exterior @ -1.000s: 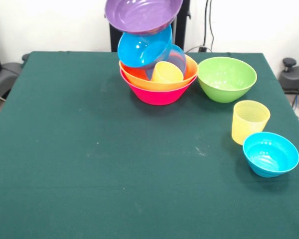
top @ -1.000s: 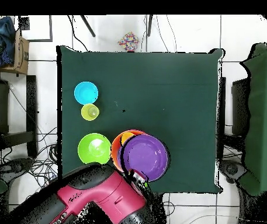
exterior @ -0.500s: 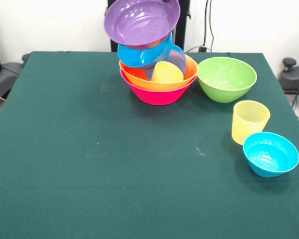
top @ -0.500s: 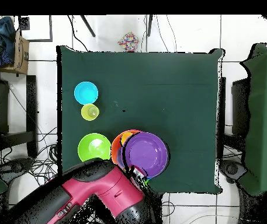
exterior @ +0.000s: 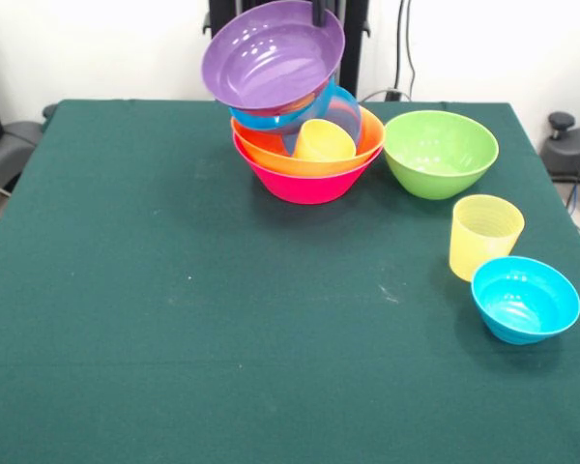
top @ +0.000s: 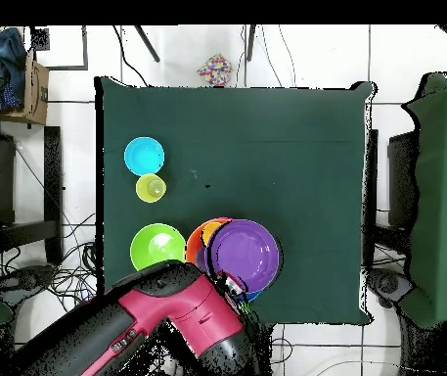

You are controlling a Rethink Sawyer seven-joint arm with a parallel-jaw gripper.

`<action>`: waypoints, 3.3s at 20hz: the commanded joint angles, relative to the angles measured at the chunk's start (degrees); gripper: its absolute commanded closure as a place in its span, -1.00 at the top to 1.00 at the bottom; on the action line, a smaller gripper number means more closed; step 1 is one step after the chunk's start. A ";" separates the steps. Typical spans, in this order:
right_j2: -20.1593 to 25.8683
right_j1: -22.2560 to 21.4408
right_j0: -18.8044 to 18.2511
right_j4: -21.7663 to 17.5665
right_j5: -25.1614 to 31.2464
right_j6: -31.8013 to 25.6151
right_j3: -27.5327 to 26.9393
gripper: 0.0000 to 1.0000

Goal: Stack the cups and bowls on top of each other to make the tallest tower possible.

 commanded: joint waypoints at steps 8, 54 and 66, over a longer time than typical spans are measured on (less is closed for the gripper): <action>10.88 3.13 0.92 1.41 7.57 -1.26 1.67 -1.00; 11.89 4.19 2.24 3.78 8.16 2.47 1.97 1.00; 10.99 5.49 3.41 0.52 6.51 5.00 0.77 1.00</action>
